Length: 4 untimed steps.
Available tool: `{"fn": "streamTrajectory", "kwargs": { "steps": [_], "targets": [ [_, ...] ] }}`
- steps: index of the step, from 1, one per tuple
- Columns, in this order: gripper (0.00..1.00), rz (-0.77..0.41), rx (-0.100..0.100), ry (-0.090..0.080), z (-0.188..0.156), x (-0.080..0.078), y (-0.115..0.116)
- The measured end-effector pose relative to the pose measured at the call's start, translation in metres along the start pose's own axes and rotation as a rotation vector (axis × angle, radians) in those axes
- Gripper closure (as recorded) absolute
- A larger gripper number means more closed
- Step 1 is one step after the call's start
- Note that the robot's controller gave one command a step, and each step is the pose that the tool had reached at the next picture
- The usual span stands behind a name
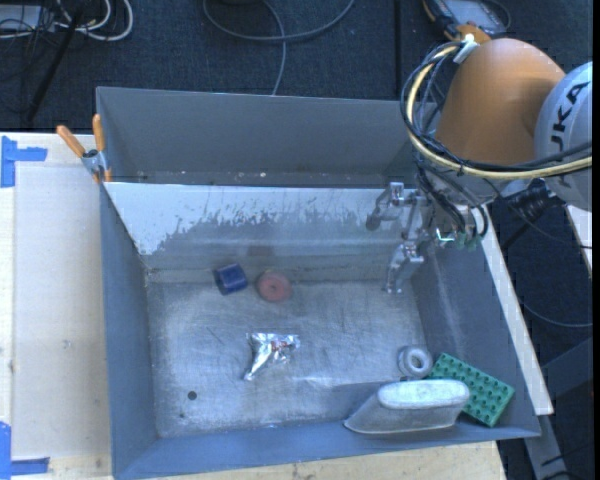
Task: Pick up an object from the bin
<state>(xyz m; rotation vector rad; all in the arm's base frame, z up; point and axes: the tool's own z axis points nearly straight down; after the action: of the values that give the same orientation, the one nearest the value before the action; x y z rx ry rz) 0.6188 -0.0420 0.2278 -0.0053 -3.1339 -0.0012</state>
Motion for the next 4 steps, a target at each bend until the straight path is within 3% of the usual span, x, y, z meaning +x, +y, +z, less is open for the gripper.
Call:
{"fn": "streamTrajectory", "kwargs": {
  "steps": [1,2,3,4],
  "targets": [
    [0.0,0.094,0.002,0.002,0.074,0.08,-0.107],
    [0.0,-0.032,0.003,-0.022,0.156,0.136,-0.11],
    [1.0,-0.037,0.003,-0.016,0.156,0.137,-0.109],
    [1.0,-0.437,0.005,-0.017,0.004,0.042,-0.099]
  ]
}}
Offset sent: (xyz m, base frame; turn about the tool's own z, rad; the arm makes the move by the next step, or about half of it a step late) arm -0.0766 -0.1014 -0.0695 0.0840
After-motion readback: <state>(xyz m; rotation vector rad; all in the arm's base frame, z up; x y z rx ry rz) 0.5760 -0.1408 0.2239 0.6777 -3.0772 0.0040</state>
